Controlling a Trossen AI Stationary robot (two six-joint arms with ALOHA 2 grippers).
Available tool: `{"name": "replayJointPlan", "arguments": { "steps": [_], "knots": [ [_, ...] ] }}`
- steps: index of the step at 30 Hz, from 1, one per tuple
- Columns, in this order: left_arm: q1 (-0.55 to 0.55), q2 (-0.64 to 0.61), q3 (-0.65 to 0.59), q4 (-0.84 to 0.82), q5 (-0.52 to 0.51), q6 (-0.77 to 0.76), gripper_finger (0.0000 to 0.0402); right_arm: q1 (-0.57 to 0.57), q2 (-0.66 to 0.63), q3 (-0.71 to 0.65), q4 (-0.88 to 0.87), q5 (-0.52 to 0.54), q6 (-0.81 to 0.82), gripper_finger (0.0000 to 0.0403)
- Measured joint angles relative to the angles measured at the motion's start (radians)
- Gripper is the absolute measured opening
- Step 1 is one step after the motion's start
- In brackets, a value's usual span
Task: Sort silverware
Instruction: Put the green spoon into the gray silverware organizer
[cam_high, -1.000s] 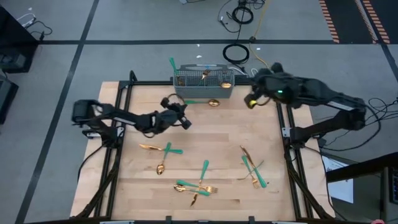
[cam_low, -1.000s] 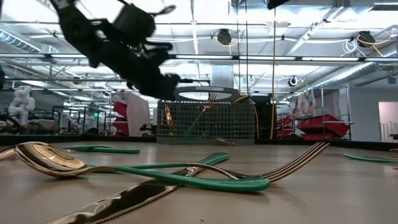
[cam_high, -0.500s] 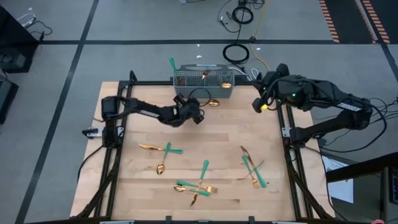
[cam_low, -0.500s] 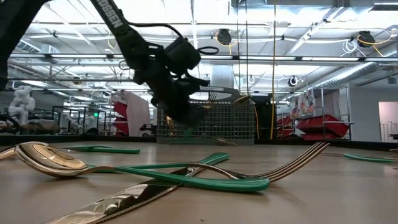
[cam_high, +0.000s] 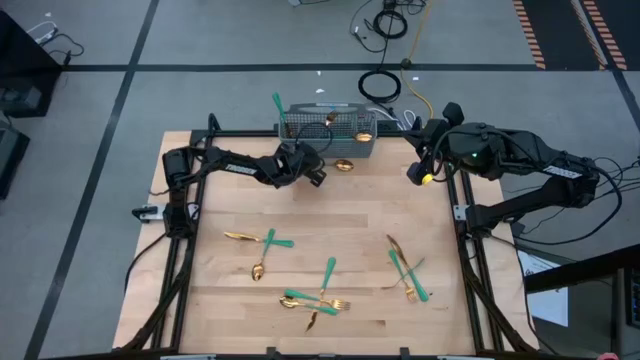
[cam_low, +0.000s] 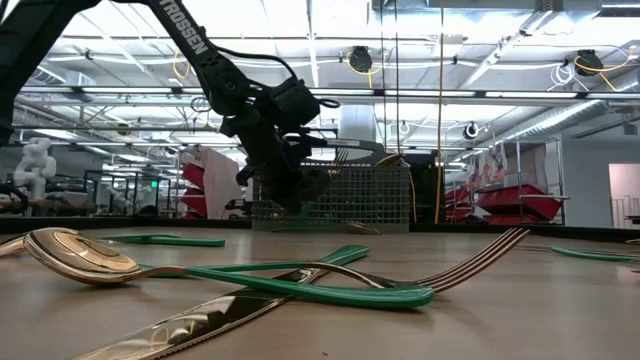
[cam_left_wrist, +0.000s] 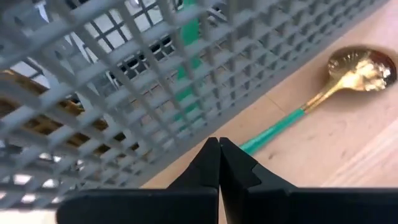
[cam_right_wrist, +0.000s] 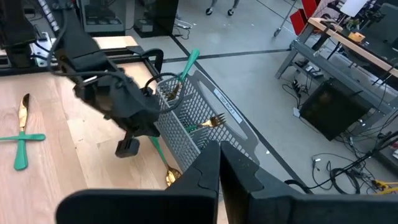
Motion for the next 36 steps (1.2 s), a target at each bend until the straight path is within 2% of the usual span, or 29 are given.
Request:
{"name": "replayJointPlan", "arguments": {
  "steps": [3,11,19,24,28,32,36],
  "knots": [
    [0.011,0.016,0.002,-0.004,0.016,-0.054,0.0,0.0,0.0,0.0,0.0,0.0,-0.009,0.0],
    [-0.009,0.116,0.008,0.018,0.089,-0.332,0.0,0.0,-0.006,0.0,0.001,-0.023,-0.024,0.0],
    [-0.155,0.069,0.004,0.037,0.329,-0.391,0.0,0.0,-0.031,0.0,0.017,-0.048,-0.05,0.0],
    [-0.265,0.035,-0.001,0.024,0.415,-0.426,0.0,-0.001,-0.036,0.0,-0.025,-0.064,-0.058,0.0],
    [-0.335,-0.006,-0.003,0.013,0.376,-0.442,0.0,-0.039,-0.007,-0.006,-0.13,-0.203,-0.058,0.0],
    [-0.353,-0.091,-0.002,-0.014,0.302,-0.438,0.0,-0.092,0.037,-0.062,-0.112,-0.382,-0.06,0.0],
    [-0.354,-0.202,-0.002,-0.086,0.299,-0.431,0.0007,-0.137,0.094,-0.124,-0.042,-0.501,-0.078,0.0019]
  ]
}}
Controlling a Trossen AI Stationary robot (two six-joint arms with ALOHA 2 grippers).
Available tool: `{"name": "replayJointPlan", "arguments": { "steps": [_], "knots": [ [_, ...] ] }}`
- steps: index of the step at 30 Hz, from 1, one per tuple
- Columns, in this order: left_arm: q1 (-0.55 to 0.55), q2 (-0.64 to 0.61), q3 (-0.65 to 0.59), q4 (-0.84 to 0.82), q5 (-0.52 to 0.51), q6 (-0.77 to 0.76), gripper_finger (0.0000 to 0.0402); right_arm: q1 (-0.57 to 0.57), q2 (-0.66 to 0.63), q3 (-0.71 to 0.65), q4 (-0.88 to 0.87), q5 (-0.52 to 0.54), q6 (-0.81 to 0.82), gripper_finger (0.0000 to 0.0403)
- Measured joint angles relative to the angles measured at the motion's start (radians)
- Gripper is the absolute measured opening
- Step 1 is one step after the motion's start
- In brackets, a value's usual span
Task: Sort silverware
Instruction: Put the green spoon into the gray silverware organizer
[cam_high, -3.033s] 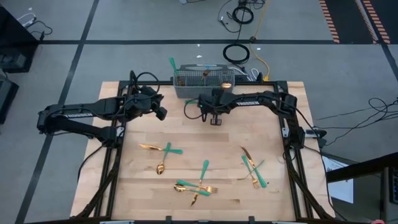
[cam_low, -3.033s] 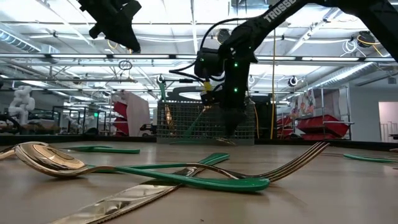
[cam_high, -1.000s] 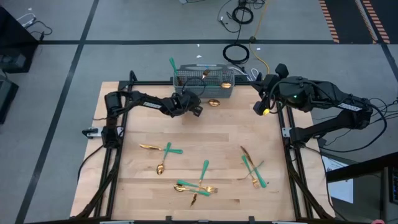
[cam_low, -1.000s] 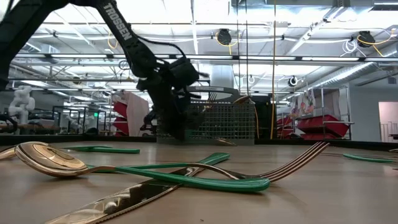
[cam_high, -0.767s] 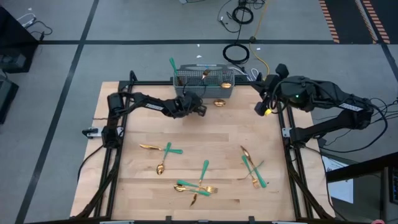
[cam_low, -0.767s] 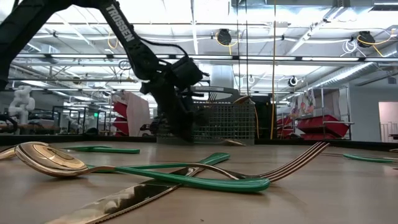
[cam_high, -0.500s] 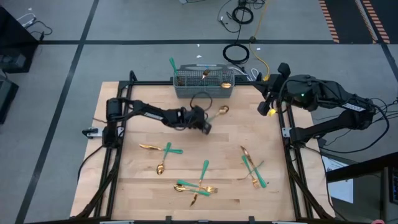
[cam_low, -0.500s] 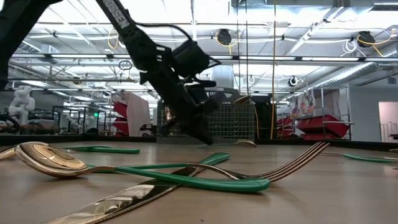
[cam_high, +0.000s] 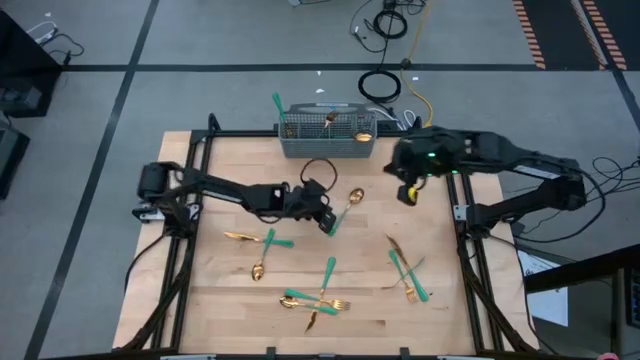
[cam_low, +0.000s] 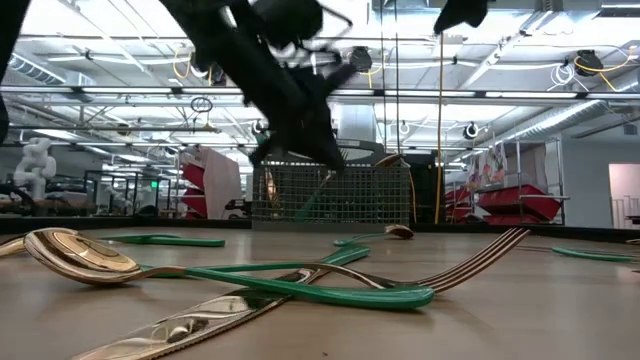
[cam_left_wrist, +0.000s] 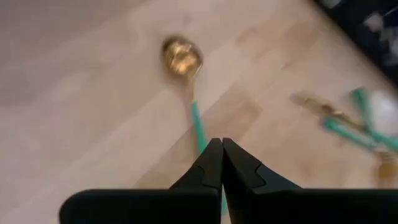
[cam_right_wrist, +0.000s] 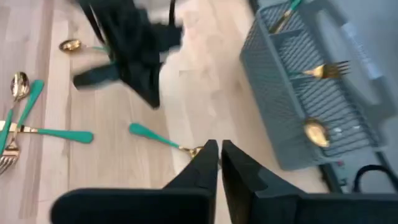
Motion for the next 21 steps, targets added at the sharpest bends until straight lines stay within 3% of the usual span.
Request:
{"name": "replayJointPlan", "arguments": {
  "steps": [9,11,14,18,21],
  "knots": [
    [0.017,-0.336,0.002,-0.433,-0.024,0.148,0.0013,-0.023,0.274,-0.052,0.042,-0.025,-0.193,0.0127],
    [0.021,-0.41,0.002,-0.527,-0.047,0.128,0.0014,-0.023,0.349,-0.053,0.095,-0.027,-0.078,0.0145],
    [0.02,-0.515,0.002,-0.598,-0.099,0.096,0.0014,-0.031,0.445,-0.053,0.142,-0.121,0.135,0.0157],
    [0.02,-0.642,0.002,-0.641,-0.111,0.096,0.0015,-0.025,0.544,-0.053,0.117,-0.163,0.523,0.0157],
    [0.02,-0.723,0.002,-0.637,-0.109,0.14,0.0015,-0.006,0.564,-0.053,0.131,-0.174,0.726,0.0155]
  ]
}}
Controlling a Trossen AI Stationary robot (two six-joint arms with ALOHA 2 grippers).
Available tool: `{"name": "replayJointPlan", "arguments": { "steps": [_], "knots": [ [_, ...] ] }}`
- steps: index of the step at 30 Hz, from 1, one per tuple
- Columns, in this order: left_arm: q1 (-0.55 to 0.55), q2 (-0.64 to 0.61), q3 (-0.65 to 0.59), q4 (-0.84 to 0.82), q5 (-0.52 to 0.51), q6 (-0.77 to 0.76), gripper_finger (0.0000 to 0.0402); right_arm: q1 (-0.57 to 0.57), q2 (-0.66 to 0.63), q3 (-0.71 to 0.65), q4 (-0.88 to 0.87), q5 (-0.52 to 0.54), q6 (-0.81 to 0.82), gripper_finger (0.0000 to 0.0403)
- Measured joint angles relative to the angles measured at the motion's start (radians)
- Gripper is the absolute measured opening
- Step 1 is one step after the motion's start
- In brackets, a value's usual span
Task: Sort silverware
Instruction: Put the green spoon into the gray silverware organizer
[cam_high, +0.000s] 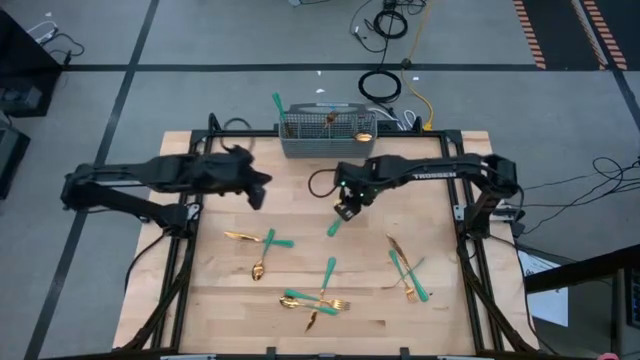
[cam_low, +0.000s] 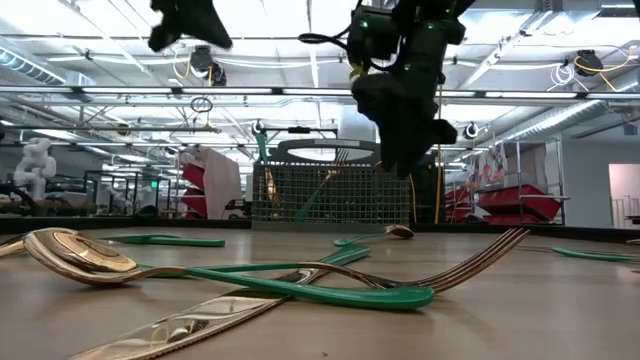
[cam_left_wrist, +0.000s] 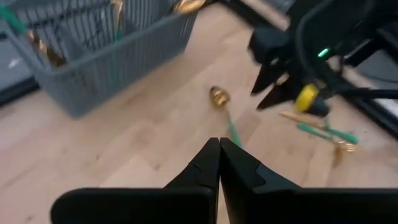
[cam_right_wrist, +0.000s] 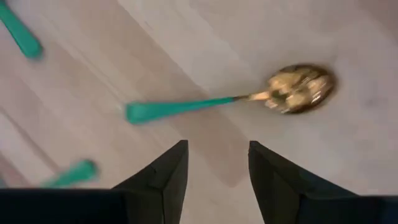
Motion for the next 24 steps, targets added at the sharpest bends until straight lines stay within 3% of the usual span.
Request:
{"name": "replayJointPlan", "arguments": {
  "steps": [7,11,18,24],
  "knots": [
    [0.0,-0.116,0.0,-0.005,0.011,0.116,0.0015,0.004,0.005,0.001,0.058,0.063,0.378,0.0162],
    [0.0,-0.146,0.0,-0.031,0.016,0.156,0.0015,0.014,0.012,0.001,-0.019,0.078,0.487,0.0175],
    [0.0,-0.154,0.0,-0.056,0.02,0.2,0.0015,0.018,0.017,0.001,0.023,0.135,0.634,0.0182],
    [0.0,-0.154,0.0,-0.076,0.02,0.244,0.0015,0.018,0.098,0.002,0.07,0.126,0.676,0.0183]
  ]
}}
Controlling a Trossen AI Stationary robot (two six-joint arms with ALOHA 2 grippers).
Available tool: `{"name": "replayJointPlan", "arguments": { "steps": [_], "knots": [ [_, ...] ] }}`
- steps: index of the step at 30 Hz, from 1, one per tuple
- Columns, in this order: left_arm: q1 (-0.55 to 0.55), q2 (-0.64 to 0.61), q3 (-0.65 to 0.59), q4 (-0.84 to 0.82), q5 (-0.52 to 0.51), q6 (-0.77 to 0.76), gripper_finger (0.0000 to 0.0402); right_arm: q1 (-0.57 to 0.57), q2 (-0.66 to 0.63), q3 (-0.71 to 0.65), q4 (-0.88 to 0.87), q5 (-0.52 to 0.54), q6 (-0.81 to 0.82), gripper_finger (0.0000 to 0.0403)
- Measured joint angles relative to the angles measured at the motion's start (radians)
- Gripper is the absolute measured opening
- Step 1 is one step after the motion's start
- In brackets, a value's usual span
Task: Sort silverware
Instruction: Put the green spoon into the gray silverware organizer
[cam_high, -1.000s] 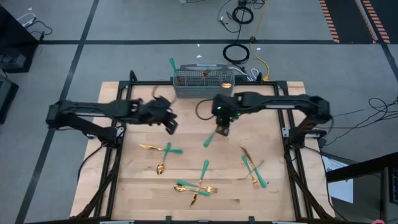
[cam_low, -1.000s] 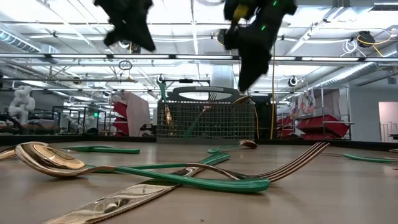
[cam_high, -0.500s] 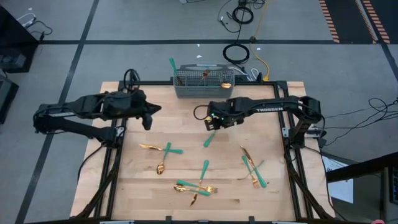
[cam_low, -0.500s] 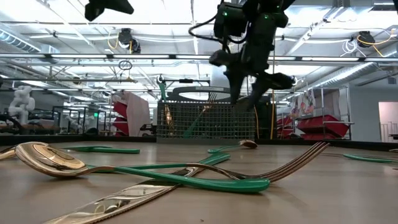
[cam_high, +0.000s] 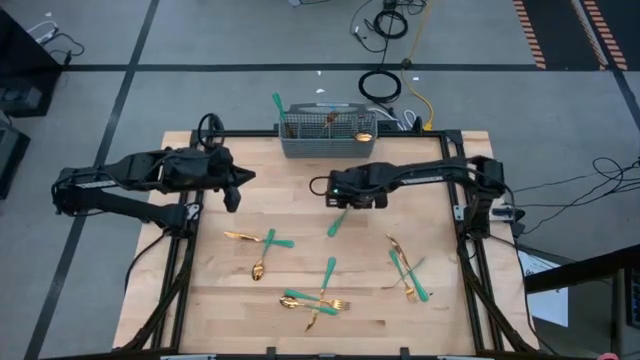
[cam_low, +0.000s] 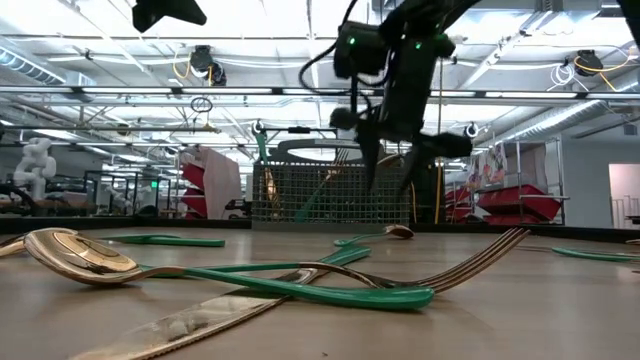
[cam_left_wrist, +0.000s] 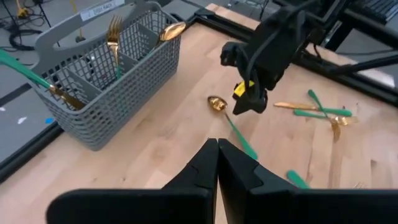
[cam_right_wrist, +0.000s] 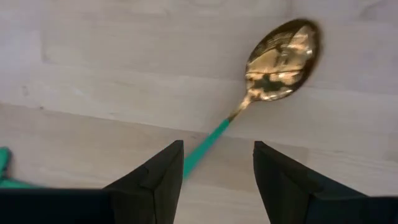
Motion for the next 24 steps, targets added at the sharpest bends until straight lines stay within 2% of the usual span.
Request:
{"name": "replayJointPlan", "arguments": {
  "steps": [10,16,19,24],
  "knots": [
    [0.0,-0.001,0.0,-0.032,-0.001,0.035,0.0015,-0.016,0.128,0.0,0.052,0.0,0.046,0.0183],
    [0.0,0.0,0.001,-0.038,-0.046,0.126,0.0015,-0.039,0.181,0.005,0.093,-0.073,0.091,0.0173],
    [0.002,0.0,0.001,-0.038,-0.084,0.165,0.0015,-0.046,0.198,0.005,0.077,-0.09,0.094,0.0138],
    [0.002,0.0,0.001,-0.038,-0.116,0.192,0.0015,-0.048,0.199,0.003,0.06,-0.079,0.106,0.0025]
  ]
}}
